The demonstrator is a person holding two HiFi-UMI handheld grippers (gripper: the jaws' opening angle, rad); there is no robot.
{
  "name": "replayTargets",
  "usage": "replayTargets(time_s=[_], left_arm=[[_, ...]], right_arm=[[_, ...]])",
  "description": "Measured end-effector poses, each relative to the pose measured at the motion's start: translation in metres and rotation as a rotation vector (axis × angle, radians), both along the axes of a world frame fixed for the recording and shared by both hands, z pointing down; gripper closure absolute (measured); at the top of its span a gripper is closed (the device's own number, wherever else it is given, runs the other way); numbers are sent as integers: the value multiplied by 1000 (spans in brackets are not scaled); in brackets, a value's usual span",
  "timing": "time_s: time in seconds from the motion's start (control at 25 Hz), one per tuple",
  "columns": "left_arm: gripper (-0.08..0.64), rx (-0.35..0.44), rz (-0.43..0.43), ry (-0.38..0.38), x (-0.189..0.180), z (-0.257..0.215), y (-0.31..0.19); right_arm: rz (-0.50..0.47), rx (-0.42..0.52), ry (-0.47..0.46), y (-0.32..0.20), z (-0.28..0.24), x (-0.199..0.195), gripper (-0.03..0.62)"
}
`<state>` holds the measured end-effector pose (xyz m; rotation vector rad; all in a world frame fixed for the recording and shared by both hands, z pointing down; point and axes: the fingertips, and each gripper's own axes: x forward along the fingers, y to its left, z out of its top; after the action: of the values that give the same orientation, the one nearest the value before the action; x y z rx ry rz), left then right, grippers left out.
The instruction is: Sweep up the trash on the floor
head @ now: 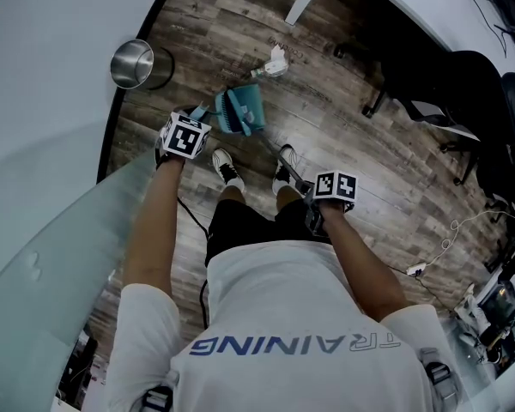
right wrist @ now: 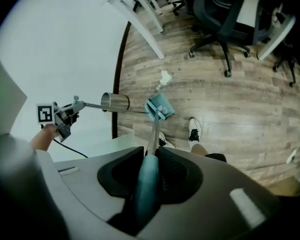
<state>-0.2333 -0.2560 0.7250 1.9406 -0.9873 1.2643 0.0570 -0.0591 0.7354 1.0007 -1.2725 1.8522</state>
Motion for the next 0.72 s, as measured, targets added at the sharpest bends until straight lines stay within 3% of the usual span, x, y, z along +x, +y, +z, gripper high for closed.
replayTargets(time_s=[0.12,0.28,0.56,0.72], left_arm=[[460,-6,-22,15,-3,5,2],[456,-29,-131,27,-10,3,5],[457,-64,-242,22,-15,5,13],[454,-71,-332,30,-19,4,12]], right_arm=[[-143,60,58,-12,-8,10,485],[-301,162,144,-45,-17,39,485],[-320,304,302,-145,-18,93,485],[-454,351,442,-190,-5,98,485]])
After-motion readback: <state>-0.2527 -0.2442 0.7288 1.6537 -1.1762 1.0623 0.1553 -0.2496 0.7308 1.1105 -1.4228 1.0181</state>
